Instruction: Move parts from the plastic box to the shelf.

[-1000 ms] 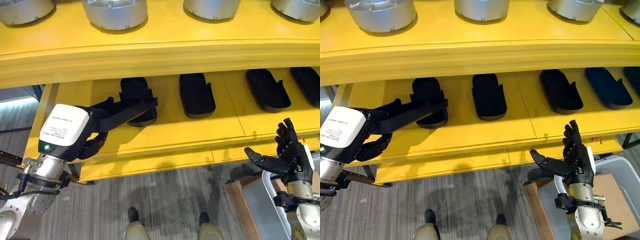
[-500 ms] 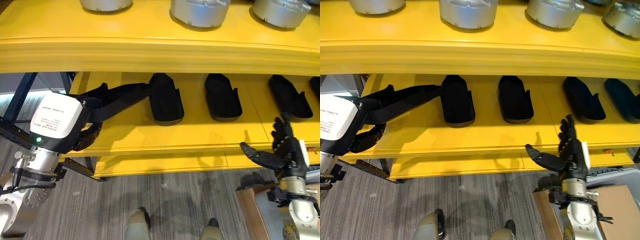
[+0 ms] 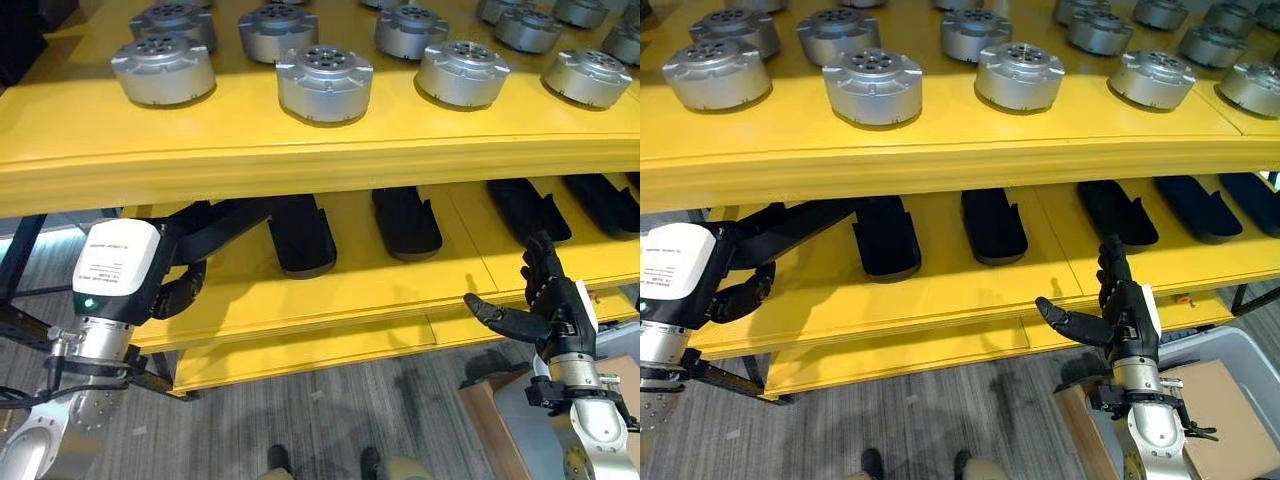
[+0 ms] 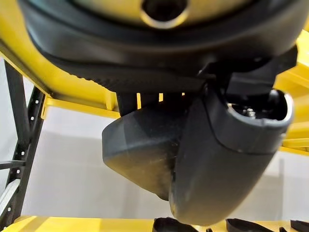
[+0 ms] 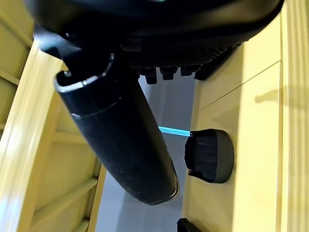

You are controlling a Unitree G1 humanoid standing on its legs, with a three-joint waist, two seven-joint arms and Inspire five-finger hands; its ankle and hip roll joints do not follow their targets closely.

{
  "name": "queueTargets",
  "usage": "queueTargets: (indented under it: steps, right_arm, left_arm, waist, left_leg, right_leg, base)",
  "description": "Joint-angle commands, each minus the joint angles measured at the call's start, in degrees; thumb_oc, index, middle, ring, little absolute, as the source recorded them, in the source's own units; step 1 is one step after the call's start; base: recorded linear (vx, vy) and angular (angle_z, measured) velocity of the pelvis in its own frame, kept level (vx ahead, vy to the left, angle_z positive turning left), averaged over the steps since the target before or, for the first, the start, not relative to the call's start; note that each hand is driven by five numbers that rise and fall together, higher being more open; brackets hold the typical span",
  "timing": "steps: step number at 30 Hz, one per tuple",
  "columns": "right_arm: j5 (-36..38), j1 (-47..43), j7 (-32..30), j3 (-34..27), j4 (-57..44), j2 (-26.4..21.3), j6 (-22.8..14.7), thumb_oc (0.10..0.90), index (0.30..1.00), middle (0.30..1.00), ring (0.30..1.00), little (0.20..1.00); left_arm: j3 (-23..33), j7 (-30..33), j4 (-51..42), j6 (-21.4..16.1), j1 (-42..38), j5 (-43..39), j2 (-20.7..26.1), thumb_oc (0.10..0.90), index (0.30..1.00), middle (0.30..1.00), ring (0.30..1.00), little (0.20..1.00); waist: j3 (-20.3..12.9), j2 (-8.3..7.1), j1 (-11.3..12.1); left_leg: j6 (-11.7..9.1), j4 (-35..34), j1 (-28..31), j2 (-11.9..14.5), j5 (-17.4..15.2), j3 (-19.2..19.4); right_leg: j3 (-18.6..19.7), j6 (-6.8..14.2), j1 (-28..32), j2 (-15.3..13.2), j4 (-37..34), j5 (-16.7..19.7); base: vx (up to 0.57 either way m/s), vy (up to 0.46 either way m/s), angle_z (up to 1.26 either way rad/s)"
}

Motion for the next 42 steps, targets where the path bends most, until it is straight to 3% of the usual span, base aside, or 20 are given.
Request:
queueTargets:
  steps: [1, 5, 10, 12, 14, 18, 20, 23, 26, 29, 35, 42]
  right_arm:
    - [0.42, -3.64, -0.06, -3.80, -3.52, -3.12, -4.36, 0.900, 1.000, 1.000, 1.000, 1.000]
    - [0.93, -2.66, 0.47, -4.87, -3.82, -3.27, -4.20, 0.900, 1.000, 1.000, 1.000, 1.000]
    - [1.71, -3.61, 0.40, -5.93, -4.03, -4.99, -4.67, 0.900, 1.000, 1.000, 1.000, 1.000]
    - [1.69, -4.32, 0.10, -6.01, -3.97, -5.36, -4.80, 0.900, 1.000, 1.000, 1.000, 1.000]
    - [2.16, -5.19, 0.06, -5.46, -3.73, -5.08, -4.95, 0.900, 1.000, 1.000, 1.000, 1.000]
    - [3.14, -5.24, -0.43, -4.85, -3.73, -5.04, -5.65, 0.900, 1.000, 1.000, 1.000, 1.000]
    - [3.47, -4.80, -0.50, -4.59, -3.99, -4.73, -5.88, 0.900, 1.000, 1.000, 1.000, 1.000]
    - [3.02, -4.13, -0.39, -4.14, -4.25, -4.10, -5.91, 0.900, 1.000, 1.000, 1.000, 1.000]
    - [2.76, -3.50, -0.95, -4.38, -4.26, -3.62, -5.85, 0.900, 1.000, 1.000, 1.000, 1.000]
    - [1.87, -3.60, -1.06, -4.45, -4.51, -3.43, -5.19, 0.900, 1.000, 1.000, 1.000, 1.000]
    - [1.58, -3.68, -1.52, -5.14, -4.53, -2.59, -4.65, 0.900, 1.000, 1.000, 1.000, 1.000]
    - [2.27, -4.30, -1.64, -5.22, -4.02, -1.86, -4.25, 0.900, 1.000, 1.000, 1.000, 1.000]
  left_arm:
    - [4.82, 3.46, -2.99, -0.43, -4.68, -0.14, 2.05, 0.400, 0.300, 0.300, 0.300, 0.300]
    - [3.54, 2.97, -2.25, -0.54, -4.71, 0.29, 1.43, 0.400, 0.300, 0.300, 0.300, 0.300]
    - [2.47, 3.33, -1.18, -0.20, -6.19, 0.93, 1.57, 0.400, 0.300, 0.300, 0.300, 0.300]
    - [2.97, 3.63, -0.54, 0.21, -6.09, 0.57, 1.24, 0.400, 0.300, 0.300, 0.300, 0.300]
    - [3.76, 4.26, -0.14, 0.66, -5.60, 0.72, 1.32, 0.400, 0.300, 0.300, 0.300, 0.300]
    - [4.93, 5.62, 0.34, 1.24, -3.92, 0.93, 0.79, 0.400, 0.300, 0.300, 0.300, 0.300]
    - [4.53, 6.06, 0.78, 1.70, -4.21, 1.61, 0.47, 0.400, 0.300, 0.300, 0.300, 0.300]
    - [2.89, 5.46, -0.09, 0.92, -4.97, 1.87, 0.44, 0.400, 0.300, 0.300, 0.300, 0.300]
    - [0.84, 5.58, -0.17, 0.81, -6.69, 1.25, 0.35, 0.400, 0.300, 0.300, 0.300, 0.300]
    - [0.12, 6.12, 0.02, 0.78, -7.24, 1.53, 0.24, 0.400, 0.300, 0.300, 0.300, 0.300]
    - [-0.65, 7.66, 1.50, 2.18, -9.88, 2.43, 0.60, 0.400, 0.300, 0.300, 0.300, 0.300]
    - [0.49, 8.95, 2.40, 3.61, -10.29, 3.31, 0.44, 0.400, 0.300, 0.300, 0.300, 0.300]
  waist:
    - [-5.10, -1.34, -2.35]
    - [-4.53, -1.38, -2.81]
    - [-1.26, -1.82, -3.00]
    - [-0.45, -2.34, -2.88]
    - [-0.73, -2.24, -2.87]
    - [-0.58, 0.11, -2.83]
    - [-0.75, 1.63, -3.92]
    - [-0.81, 2.74, -3.75]
    - [-0.20, 2.90, -4.60]
    - [0.07, 3.02, -4.98]
    - [0.49, 1.82, -5.40]
    - [0.24, -0.05, -4.79]
  left_leg:
    - [3.23, 0.59, 2.43, -4.81, -5.91, -0.17]
    - [2.33, 1.34, 1.86, -4.32, -4.96, -0.61]
    - [-0.09, 13.39, -4.80, -2.70, -5.10, -3.87]
    - [-0.63, 15.64, -5.53, 0.91, -5.06, -5.60]
    - [-0.63, 12.12, -4.13, 5.35, -3.09, -7.42]
    - [-2.98, 0.08, -0.71, 12.16, 4.40, -10.41]
    - [-3.90, -3.28, 0.84, 13.79, 4.74, -7.56]
    - [-4.44, -3.12, 0.70, 12.82, 3.87, -6.53]
    - [-4.88, 0.01, -1.10, 12.00, 2.34, -4.53]
    - [-4.49, 3.04, -1.18, 10.16, -1.29, -3.24]
    - [-3.77, 11.07, -3.82, 8.49, -6.79, -1.74]
    - [-3.22, 16.75, -6.57, 8.67, -10.06, -2.39]
  right_leg:
    - [3.23, -0.34, 3.67, 4.59, -6.87, 1.01]
    - [2.13, -0.97, 4.24, 4.60, -6.98, 0.57]
    - [0.76, -2.69, 3.58, 4.12, -5.08, -0.38]
    - [1.05, -2.67, 2.67, 3.23, -3.18, -0.92]
    - [1.51, -2.10, 0.80, 2.50, -1.41, -1.28]
    - [3.19, -1.14, -1.68, 2.20, 3.10, -3.46]
    - [2.70, -0.74, -2.87, 1.63, 5.19, -4.73]
    - [2.83, -0.33, -3.61, 0.86, 5.43, -4.37]
    - [2.31, 0.57, -2.93, -1.13, 4.52, -3.36]
    - [3.34, 2.42, -1.00, -3.81, 1.47, -1.62]
    - [4.03, 4.03, 0.40, -7.15, -1.49, -0.15]
    - [4.35, 4.39, 0.44, -7.37, -1.48, -0.27]
  base:
    - [0.00, -0.082, 0.18]
    - [-0.05, -0.088, 0.20]
    - [-0.11, -0.088, 0.36]
    - [-0.05, 0.004, 0.07]
    - [0.01, 0.051, -0.22]
    - [0.08, 0.155, -0.18]
    - [0.07, 0.210, -0.22]
    - [0.06, 0.196, -0.05]
    - [0.06, 0.223, 0.06]
    - [0.09, 0.257, 0.11]
    - [0.04, 0.188, -0.11]
    - [0.01, 0.055, 0.00]
